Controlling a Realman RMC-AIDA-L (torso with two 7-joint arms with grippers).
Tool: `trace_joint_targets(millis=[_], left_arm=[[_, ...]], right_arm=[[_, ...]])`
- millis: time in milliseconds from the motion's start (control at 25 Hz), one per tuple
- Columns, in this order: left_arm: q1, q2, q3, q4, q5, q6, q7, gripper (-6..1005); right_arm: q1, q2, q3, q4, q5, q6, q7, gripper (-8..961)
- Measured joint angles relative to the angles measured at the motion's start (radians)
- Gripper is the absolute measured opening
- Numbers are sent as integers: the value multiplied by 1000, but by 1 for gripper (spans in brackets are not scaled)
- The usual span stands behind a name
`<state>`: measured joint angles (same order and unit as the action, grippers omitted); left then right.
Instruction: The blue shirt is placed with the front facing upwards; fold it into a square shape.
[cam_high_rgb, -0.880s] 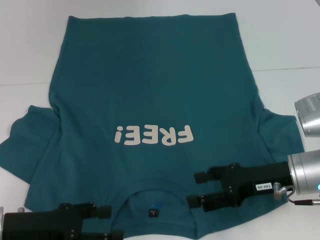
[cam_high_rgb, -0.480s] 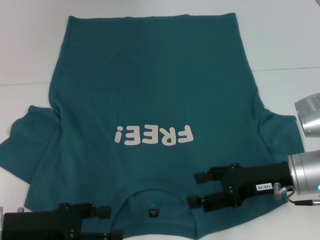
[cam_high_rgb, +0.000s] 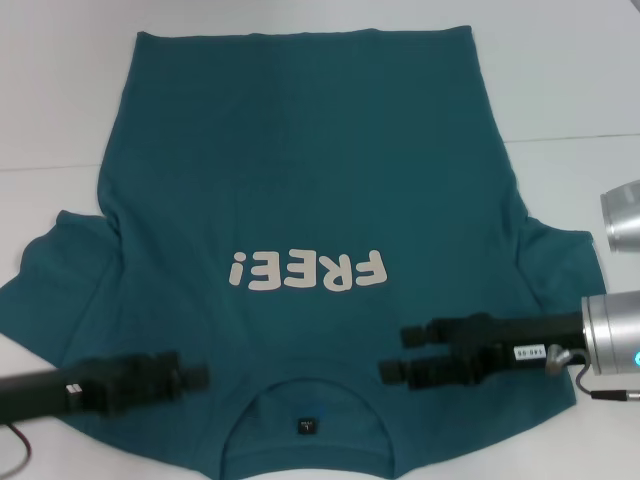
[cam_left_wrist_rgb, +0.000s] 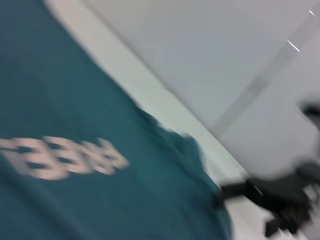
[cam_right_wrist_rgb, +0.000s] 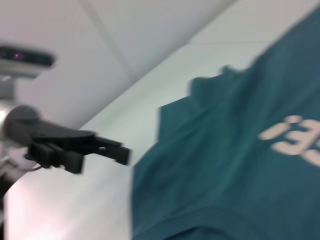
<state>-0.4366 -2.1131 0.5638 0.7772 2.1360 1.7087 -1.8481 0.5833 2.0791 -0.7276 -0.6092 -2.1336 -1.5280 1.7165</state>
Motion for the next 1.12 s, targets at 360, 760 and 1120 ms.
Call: trace_joint_targets(millis=[360, 760, 1120], left_arm=[[-41, 42, -190, -17, -17, -83, -380, 874], [-52, 54, -215, -35, -25, -189, -525, 875], [-48, 62, -214, -56, -16, -265, -525, 874]], right_arm=[[21, -17, 27, -17, 1, 32, 203, 924], [41, -45, 29, -24, 29, 29, 324, 924], [31, -58, 30, -18, 30, 27, 325, 924]])
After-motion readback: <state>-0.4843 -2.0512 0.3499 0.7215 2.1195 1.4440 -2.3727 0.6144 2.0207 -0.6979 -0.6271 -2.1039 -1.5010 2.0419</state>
